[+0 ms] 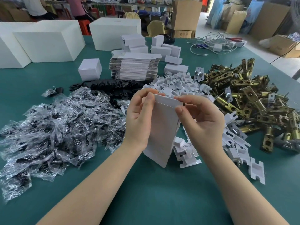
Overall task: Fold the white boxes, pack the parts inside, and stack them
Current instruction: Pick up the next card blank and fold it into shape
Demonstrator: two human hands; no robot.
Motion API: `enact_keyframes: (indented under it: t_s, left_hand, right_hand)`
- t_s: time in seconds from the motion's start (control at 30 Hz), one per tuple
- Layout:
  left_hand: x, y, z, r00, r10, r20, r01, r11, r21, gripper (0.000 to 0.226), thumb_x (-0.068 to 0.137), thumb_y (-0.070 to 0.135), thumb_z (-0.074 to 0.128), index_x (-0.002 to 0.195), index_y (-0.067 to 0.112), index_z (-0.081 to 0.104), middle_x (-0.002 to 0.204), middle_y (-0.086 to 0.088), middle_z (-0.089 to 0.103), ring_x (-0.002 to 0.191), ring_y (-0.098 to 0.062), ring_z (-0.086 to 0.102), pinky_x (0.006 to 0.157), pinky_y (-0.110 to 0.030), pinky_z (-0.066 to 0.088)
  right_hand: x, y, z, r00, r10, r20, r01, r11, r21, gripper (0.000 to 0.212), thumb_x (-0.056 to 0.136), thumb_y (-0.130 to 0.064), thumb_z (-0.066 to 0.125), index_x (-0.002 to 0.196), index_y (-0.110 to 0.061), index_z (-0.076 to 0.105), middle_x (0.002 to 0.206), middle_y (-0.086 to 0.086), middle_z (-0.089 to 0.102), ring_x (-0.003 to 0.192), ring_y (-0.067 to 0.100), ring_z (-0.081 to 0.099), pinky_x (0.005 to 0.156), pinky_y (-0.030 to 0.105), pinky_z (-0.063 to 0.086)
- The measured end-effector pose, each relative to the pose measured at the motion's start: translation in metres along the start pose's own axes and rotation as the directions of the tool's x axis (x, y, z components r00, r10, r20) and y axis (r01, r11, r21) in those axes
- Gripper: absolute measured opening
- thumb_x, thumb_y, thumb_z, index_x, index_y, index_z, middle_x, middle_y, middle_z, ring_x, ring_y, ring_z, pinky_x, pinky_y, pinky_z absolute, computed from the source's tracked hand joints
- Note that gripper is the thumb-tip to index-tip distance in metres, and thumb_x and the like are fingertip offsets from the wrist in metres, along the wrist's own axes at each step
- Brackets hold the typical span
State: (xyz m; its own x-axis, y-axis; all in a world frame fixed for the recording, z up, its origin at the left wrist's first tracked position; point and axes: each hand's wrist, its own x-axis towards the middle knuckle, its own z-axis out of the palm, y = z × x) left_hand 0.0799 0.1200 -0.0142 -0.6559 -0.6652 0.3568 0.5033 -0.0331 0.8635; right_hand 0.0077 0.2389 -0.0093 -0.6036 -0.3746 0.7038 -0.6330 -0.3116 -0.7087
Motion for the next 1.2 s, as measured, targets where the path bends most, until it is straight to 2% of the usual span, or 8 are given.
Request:
enact_keyframes:
  t_s: [0.13,0.3,0.4,0.5,0.77,0.93,1.0,1.2]
  left_hand:
    - [0.001,0.0,0.001,0.999,-0.046,-0.01,0.046,0.999,0.019,0.015,0.094,0.035,0.056,0.088,0.039,0.069,0.089,0.008,0.071,0.083,-0.01,0.065,0.072,-0.027,0.054]
    - [0.0,0.0,0.001,0.994,-0.1,0.034,0.097,0.993,0.066,0.011,0.092,0.04,0.058,0.088,0.039,0.069,0.08,0.004,0.064,0.075,-0.021,0.056,0.069,-0.04,0.045]
    - [-0.001,-0.001,-0.001,0.996,-0.051,0.068,0.04,0.988,0.148,0.011,0.088,0.046,0.059,0.091,0.041,0.069,0.073,-0.008,0.05,0.064,-0.02,0.042,0.058,-0.033,0.036]
    - [-0.003,-0.006,0.001,0.999,-0.047,0.022,0.043,0.984,0.17,0.012,0.092,0.038,0.059,0.091,0.041,0.07,0.071,-0.001,0.053,0.064,-0.008,0.045,0.058,-0.025,0.038]
    - [0.0,-0.018,-0.003,0.975,-0.13,-0.178,0.157,0.977,0.145,0.013,0.098,0.027,0.061,0.09,0.032,0.071,0.079,0.007,0.069,0.08,-0.017,0.06,0.073,-0.041,0.048]
    - [0.0,-0.021,-0.005,0.971,-0.154,-0.185,0.184,0.97,0.16,0.015,0.097,0.029,0.062,0.086,0.036,0.07,0.077,0.012,0.069,0.076,-0.01,0.06,0.07,-0.034,0.05]
    - [0.0,-0.023,-0.006,0.97,-0.164,-0.18,0.194,0.967,0.163,0.017,0.096,0.031,0.063,0.083,0.038,0.069,0.075,0.013,0.068,0.075,-0.01,0.059,0.068,-0.032,0.049]
    - [0.001,-0.026,-0.007,0.973,-0.158,-0.165,0.185,0.97,0.16,0.016,0.094,0.034,0.063,0.079,0.037,0.068,0.071,0.011,0.065,0.072,-0.012,0.055,0.064,-0.029,0.046]
  right_hand:
    - [0.0,0.001,0.002,0.997,-0.07,0.042,0.074,0.991,-0.109,0.024,0.086,-0.025,0.07,0.108,-0.027,0.06,0.098,-0.023,0.064,0.075,0.012,0.064,0.061,0.031,0.056]
    - [0.002,0.006,-0.001,0.995,0.088,-0.035,-0.091,0.993,-0.08,0.02,0.087,-0.02,0.071,0.099,-0.034,0.062,0.096,-0.014,0.068,0.069,0.011,0.066,0.059,0.027,0.054]
    - [0.004,0.009,-0.004,0.983,0.175,-0.053,-0.176,0.984,-0.013,0.02,0.089,-0.017,0.067,0.097,-0.034,0.063,0.094,-0.023,0.067,0.076,-0.001,0.063,0.064,0.017,0.051]
    - [0.004,0.012,-0.002,0.973,0.224,-0.054,-0.226,0.974,-0.022,0.02,0.091,-0.014,0.068,0.102,-0.031,0.065,0.095,-0.026,0.066,0.082,-0.004,0.063,0.067,0.015,0.051]
    - [-0.007,0.014,0.013,0.946,0.318,-0.072,-0.321,0.945,-0.052,0.029,0.092,-0.016,0.068,0.112,-0.035,0.064,0.1,-0.034,0.066,0.075,-0.009,0.063,0.065,0.016,0.055]
    - [-0.01,0.016,0.013,0.939,0.33,-0.099,-0.338,0.938,-0.078,0.035,0.091,-0.022,0.069,0.107,-0.052,0.062,0.074,-0.009,0.067,0.059,0.002,0.047,0.056,0.016,0.042]
    - [-0.01,0.015,0.013,0.945,0.313,-0.096,-0.321,0.943,-0.09,0.036,0.092,-0.021,0.069,0.108,-0.052,0.061,0.062,-0.014,0.06,0.053,0.0,0.041,0.053,0.011,0.036]
    - [-0.009,0.012,0.015,0.932,0.342,-0.122,-0.352,0.934,-0.07,0.034,0.089,-0.018,0.072,0.102,-0.048,0.065,0.083,-0.028,0.069,0.059,0.0,0.055,0.06,0.013,0.048]
